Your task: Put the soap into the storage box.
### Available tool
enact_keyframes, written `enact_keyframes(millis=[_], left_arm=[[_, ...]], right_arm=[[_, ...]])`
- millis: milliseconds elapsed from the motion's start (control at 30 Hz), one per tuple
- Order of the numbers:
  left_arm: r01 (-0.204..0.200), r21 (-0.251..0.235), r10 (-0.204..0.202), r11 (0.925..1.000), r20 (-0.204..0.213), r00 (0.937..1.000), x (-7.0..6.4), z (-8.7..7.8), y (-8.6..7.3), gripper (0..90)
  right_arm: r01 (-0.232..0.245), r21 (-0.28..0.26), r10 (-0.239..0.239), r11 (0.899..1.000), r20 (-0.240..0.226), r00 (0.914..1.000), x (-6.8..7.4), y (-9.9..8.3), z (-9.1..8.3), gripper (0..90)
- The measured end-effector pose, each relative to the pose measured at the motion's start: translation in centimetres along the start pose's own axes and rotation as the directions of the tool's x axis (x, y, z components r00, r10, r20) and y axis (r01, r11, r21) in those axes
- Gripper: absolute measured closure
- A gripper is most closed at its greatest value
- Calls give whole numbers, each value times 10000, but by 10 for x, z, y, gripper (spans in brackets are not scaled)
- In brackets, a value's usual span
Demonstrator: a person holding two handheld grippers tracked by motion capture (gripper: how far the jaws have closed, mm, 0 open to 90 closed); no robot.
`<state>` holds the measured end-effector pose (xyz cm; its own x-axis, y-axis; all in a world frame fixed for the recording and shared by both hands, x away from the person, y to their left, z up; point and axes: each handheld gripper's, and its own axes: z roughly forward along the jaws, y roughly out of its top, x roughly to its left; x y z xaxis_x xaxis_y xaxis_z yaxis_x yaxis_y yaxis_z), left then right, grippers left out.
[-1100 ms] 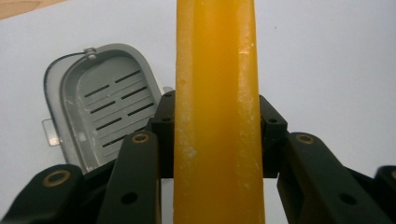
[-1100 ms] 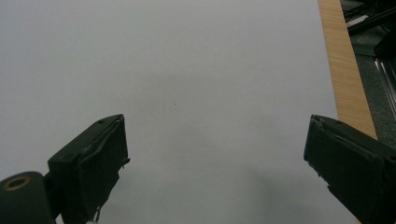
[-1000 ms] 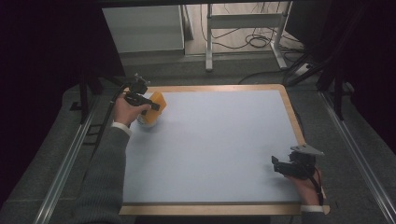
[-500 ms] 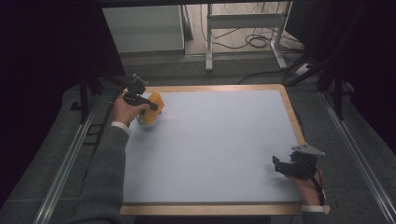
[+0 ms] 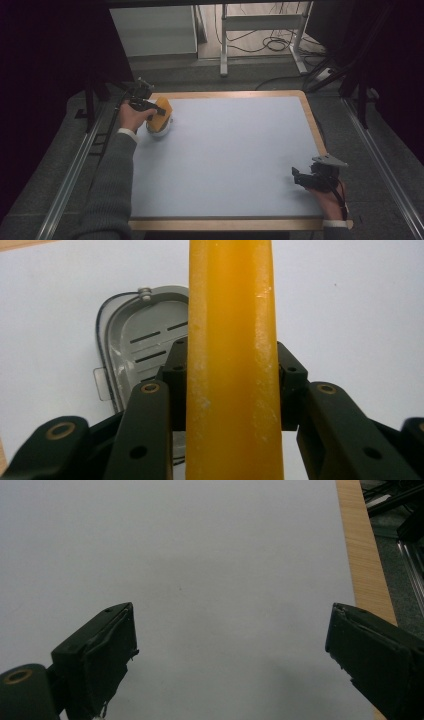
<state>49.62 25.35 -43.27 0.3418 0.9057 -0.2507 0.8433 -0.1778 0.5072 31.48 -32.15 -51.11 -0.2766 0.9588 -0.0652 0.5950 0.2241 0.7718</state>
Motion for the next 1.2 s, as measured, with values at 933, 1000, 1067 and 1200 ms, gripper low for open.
enact_keyframes(millis=[933,1000,1067,1200], left_arm=[[932,-351,-930,9950,58,9956,26,10,-3,610],[984,-357,-983,9945,46,9951,26,12,-3,610],[1060,-374,-1061,9937,2,9944,27,13,-3,609],[1115,-314,-1115,9933,11,9938,29,17,-2,610]], right_arm=[[4,67,-4,10000,-11,10000,0,-1,2,63],[8,73,-8,10000,-3,10000,0,-1,2,63],[18,79,-18,10000,-1,10000,0,-1,2,63],[6,72,-6,10000,9,10000,0,-1,2,63]])
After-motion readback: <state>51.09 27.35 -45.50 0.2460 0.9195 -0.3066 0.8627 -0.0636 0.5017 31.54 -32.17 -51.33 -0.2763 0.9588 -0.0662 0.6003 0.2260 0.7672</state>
